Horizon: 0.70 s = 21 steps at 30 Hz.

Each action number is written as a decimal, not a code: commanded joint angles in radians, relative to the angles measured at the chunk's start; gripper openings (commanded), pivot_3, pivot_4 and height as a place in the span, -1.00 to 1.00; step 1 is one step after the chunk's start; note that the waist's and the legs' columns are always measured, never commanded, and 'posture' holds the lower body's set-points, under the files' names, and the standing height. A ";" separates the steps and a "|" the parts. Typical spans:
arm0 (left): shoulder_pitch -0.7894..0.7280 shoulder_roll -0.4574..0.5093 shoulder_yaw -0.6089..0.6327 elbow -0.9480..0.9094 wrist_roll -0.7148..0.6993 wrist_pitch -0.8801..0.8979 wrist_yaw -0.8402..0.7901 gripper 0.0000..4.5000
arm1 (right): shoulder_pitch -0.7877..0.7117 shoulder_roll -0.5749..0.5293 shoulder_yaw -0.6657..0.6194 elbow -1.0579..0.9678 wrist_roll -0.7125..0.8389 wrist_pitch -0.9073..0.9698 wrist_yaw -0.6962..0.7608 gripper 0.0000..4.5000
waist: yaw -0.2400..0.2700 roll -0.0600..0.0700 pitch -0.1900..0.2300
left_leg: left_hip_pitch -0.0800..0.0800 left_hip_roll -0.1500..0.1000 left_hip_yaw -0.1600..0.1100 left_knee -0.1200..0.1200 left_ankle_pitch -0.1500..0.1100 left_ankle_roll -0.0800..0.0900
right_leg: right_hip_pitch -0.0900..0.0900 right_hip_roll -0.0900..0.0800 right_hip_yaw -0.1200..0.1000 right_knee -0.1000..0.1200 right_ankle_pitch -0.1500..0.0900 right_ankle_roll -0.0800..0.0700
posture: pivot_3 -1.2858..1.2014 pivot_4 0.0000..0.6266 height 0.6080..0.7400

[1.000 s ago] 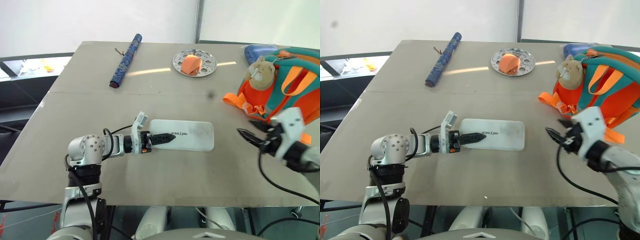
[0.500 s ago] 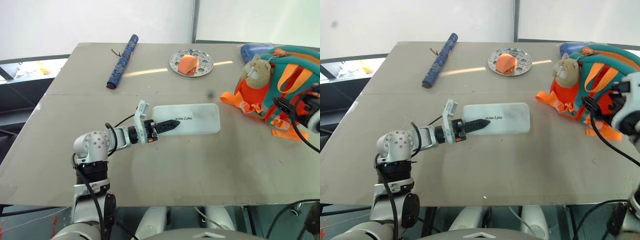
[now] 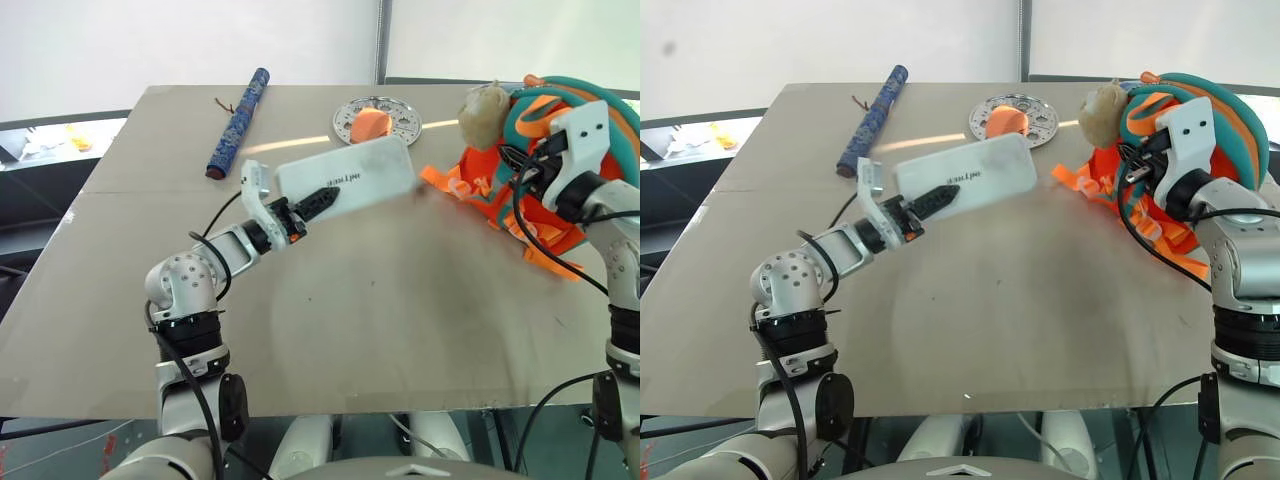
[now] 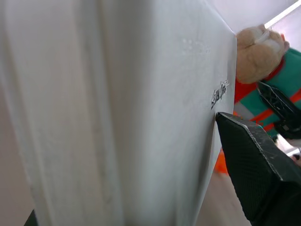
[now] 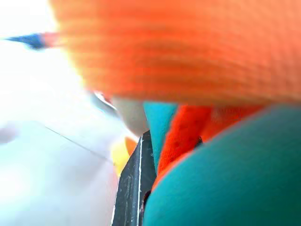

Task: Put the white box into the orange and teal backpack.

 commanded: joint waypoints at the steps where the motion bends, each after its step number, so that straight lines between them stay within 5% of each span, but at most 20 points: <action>1: -0.057 0.008 0.062 0.040 0.001 -0.099 0.035 0.27 | -0.115 -0.015 0.004 -0.048 0.039 -0.097 0.084 -0.94 | 0.000 0.000 0.000 | 0.000 0.000 0.000 0.000 0.000 0.000 | 0.000 0.000 0.000 0.000 0.000 0.000 | 0.03 -0.52 0.89; 6: -0.093 0.039 0.120 0.106 -0.015 -0.171 0.054 0.27 | -0.149 -0.006 0.027 -0.184 0.174 0.005 0.163 -0.94 | 0.000 0.000 0.000 | -0.008 0.000 -0.001 0.000 0.000 0.000 | -0.007 -0.001 -0.001 0.000 0.000 0.000 | 0.03 -0.52 0.89; 11: -0.057 0.088 0.108 0.076 -0.039 -0.161 -0.011 0.27 | 0.095 -0.071 0.106 -0.361 0.202 0.123 0.182 -0.94 | 0.007 -0.001 0.000 | -0.015 0.000 -0.010 0.002 0.000 0.000 | -0.009 -0.002 -0.011 0.000 0.000 0.000 | 0.03 -0.52 0.89; 21: 0.070 0.342 0.036 -0.101 -0.109 -0.103 -0.344 0.27 | 0.288 -0.147 0.020 -0.377 0.194 0.120 0.143 -0.94 | 0.005 -0.001 0.000 | -0.012 -0.004 -0.013 0.009 0.000 0.000 | -0.007 -0.006 -0.020 0.002 0.004 -0.005 | 0.03 -0.52 0.89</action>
